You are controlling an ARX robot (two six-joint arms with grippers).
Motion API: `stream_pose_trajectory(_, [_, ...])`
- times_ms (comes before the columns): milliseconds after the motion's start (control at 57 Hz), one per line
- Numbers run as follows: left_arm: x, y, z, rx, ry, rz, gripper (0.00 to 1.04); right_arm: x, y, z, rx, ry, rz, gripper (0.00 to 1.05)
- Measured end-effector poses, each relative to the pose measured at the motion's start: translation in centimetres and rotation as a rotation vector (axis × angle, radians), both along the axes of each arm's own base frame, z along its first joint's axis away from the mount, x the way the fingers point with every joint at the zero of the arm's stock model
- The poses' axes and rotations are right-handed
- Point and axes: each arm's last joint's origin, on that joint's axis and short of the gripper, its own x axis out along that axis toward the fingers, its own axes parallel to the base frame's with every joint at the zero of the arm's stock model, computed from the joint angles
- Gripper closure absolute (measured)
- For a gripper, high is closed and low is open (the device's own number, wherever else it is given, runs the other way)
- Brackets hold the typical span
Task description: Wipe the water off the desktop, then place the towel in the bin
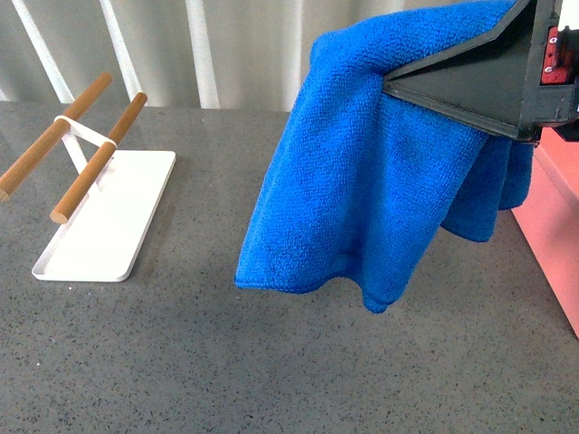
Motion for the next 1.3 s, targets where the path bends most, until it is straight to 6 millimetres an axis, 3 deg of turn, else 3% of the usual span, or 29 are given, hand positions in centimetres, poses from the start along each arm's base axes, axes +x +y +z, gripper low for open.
stream_pose_trajectory(1297, [-3.5,0.0,-0.1,0.0,-0.004,-0.002,1.01,0.3,-0.1,-0.7,-0.021,0.0,-0.015,1.01])
